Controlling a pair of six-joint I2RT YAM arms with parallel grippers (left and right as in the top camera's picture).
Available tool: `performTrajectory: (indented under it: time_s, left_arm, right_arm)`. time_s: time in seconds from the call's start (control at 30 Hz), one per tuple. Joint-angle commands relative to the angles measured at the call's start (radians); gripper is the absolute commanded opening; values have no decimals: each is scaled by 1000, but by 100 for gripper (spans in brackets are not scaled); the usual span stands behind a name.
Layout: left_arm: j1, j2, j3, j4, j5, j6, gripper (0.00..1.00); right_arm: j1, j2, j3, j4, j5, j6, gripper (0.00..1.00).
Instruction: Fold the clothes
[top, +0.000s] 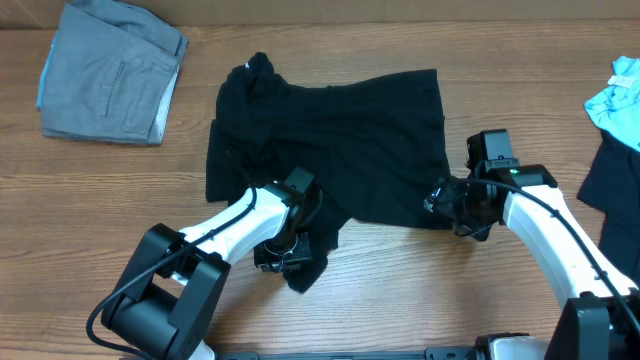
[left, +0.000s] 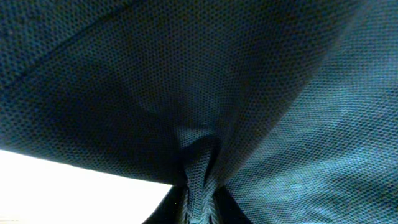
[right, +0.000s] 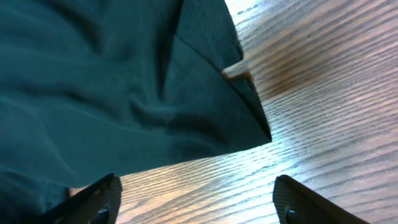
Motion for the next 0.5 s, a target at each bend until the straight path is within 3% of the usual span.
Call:
performTrajectory:
  time_s: [0.0, 0.33, 0.47]
  left_arm:
    - [11, 42, -10, -18, -27, 8, 13]
    - [11, 42, -10, -21, -27, 19, 12]
    - [12, 42, -9, -22, -26, 30, 11]
  right_arm:
    - [2, 26, -22, 10, 0, 14, 79]
    - [2, 153, -24, 66, -1, 66, 79]
    - [2, 194, -24, 75, 0, 74, 74]
